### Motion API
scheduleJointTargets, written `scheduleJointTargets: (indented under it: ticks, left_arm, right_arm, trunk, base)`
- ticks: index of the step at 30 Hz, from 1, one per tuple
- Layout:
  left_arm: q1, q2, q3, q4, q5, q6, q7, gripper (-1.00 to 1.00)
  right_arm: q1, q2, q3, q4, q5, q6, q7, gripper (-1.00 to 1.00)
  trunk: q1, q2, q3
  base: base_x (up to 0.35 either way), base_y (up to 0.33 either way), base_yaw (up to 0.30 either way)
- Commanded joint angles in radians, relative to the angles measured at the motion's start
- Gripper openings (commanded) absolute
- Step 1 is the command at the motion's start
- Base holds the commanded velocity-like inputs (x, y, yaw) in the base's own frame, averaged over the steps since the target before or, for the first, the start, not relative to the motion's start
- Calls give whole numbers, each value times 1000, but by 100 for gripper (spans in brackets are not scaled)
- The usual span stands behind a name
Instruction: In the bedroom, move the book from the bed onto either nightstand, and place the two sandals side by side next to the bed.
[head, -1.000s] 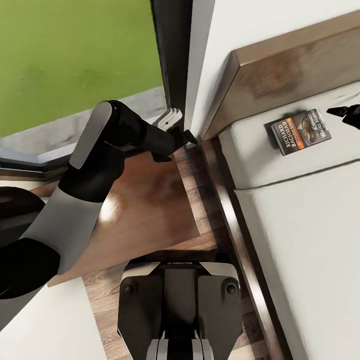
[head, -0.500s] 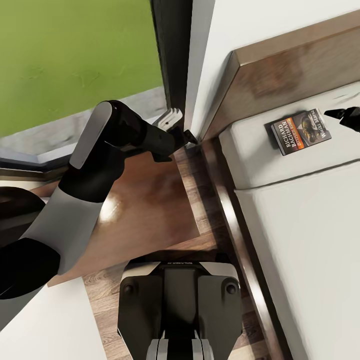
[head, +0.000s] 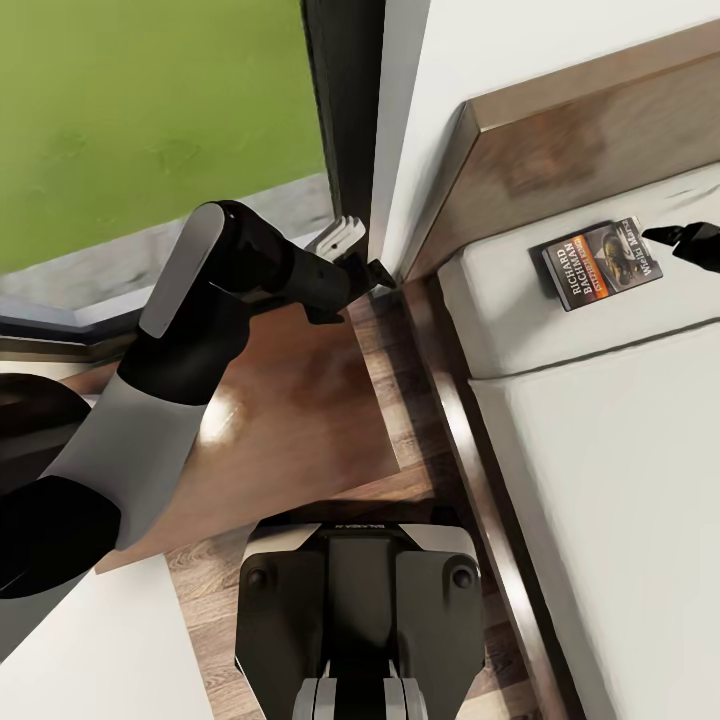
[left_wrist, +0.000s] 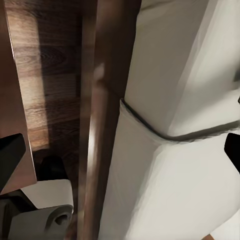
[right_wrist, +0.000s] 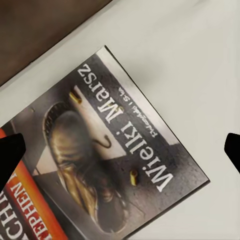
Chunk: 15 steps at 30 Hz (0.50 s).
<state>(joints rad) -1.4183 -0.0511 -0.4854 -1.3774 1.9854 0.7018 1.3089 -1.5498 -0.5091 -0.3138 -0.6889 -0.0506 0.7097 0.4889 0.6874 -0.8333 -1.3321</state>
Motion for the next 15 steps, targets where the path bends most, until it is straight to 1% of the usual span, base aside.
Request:
scheduleJointTargets:
  ticks: [1,15]
  left_arm:
    - [-1,-1,0,0,4,8,7,100]
    - [-1,-1,1,0,4,8,7,100]
  right_arm:
    - [0,0,-2,0,-5,7,1,100]
    - [3,-1,-2,0,-7,9,4,100]
  trunk:
    - [0,-1,-1]
    - [0,-1,-1]
  base:
    - [0,0,0]
    - [0,0,0]
